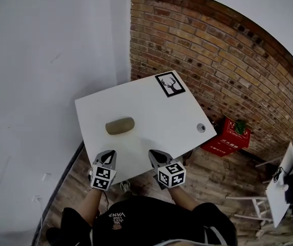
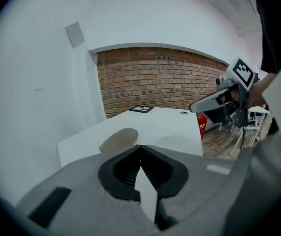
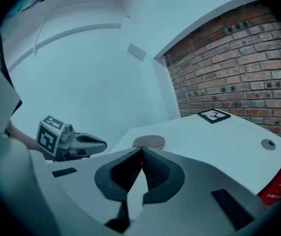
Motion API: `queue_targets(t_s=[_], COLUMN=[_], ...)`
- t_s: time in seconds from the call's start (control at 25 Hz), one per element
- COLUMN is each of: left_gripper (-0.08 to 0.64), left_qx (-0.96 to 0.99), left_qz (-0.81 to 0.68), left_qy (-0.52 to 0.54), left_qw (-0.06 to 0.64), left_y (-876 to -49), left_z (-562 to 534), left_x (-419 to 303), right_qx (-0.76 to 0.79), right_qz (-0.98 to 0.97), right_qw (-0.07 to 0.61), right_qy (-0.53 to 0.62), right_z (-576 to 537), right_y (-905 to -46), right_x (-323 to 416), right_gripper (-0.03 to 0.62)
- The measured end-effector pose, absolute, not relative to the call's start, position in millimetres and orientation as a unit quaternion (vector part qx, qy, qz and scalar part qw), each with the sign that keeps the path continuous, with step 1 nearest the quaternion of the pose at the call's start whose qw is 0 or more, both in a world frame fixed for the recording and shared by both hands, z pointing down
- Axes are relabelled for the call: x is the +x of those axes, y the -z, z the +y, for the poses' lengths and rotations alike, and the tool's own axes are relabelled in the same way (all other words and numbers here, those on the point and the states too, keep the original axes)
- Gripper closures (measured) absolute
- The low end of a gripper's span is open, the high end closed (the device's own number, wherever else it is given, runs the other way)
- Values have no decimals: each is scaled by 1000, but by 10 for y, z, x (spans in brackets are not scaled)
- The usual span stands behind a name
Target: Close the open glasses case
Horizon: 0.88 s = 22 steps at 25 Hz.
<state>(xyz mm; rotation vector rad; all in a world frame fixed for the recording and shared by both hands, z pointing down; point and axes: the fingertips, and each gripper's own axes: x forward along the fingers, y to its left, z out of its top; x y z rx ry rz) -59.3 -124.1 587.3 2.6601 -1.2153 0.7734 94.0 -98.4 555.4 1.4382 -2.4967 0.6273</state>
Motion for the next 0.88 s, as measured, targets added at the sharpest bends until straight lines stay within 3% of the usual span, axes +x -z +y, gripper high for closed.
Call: queue_targets(t_s=[0.88], left_gripper=[551], left_qx=[864], left_qz=[-439], left_qy=[-236], left_qw=[74], left_y=[-6006], left_z=[309], left_x=[-223], right_qx=[444], right_qz=[-859], right_qw=[105], right_qy=[-232], right_z=[399], right_y=[-5798], right_x=[1348], right_gripper=[594])
